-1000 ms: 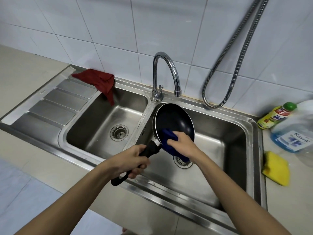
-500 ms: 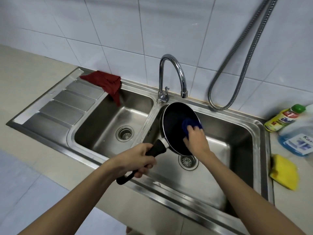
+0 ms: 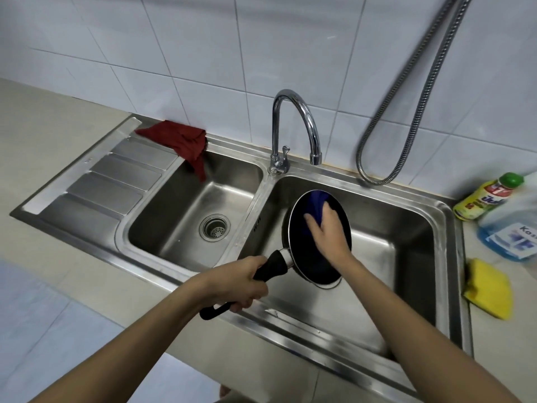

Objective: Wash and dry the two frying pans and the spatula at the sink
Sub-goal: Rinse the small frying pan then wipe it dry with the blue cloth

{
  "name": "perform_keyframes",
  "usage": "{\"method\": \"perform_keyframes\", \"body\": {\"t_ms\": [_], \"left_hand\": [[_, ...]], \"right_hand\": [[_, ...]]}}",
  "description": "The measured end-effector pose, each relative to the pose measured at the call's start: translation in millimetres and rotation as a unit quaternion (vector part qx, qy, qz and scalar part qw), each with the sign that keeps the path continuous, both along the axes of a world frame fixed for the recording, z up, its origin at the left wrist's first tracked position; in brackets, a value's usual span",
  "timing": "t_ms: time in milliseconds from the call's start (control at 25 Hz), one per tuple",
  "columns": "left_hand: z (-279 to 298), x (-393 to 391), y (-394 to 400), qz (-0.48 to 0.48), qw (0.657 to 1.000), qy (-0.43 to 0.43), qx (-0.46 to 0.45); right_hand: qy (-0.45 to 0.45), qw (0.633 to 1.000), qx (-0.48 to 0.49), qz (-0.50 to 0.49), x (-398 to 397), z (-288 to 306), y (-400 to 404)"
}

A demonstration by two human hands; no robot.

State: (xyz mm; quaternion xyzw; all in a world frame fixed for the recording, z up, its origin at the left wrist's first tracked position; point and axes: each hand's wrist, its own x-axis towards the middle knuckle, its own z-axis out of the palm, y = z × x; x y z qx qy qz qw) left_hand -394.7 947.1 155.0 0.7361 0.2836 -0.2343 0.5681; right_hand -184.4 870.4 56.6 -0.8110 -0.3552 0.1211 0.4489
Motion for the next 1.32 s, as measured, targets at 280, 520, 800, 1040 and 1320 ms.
{"method": "perform_keyframes", "body": {"t_ms": [280,520,800,1040,1320], "left_hand": [[-24.5,6.1,0.3,0.076,0.997,-0.023,-0.002],[-53.0,1.5,-17.3,-0.004,0.984,-0.025,0.176],[-59.9,1.3,-13.6,-0.075,0.895,-0.032,0.438],[-58.9,-5.8,-13.8,-0.089,0.870,-0.081,0.478],[-39.5,-6.3,-17.5,-0.071,0.850,-0.118,0.508]], "right_hand": [[0.042,0.959,-0.262,0.102,-10.0,-27.3,-36.4],[0.431,0.897,0.054,-0.081,-60.8,3.4,-71.6],[-0.018,0.995,0.053,-0.085,-36.3,22.3,-107.2],[-0.256,0.957,-0.102,0.086,-43.3,11.3,-88.8],[-0.406,0.879,-0.110,0.224,-41.5,15.1,-63.6]]}}
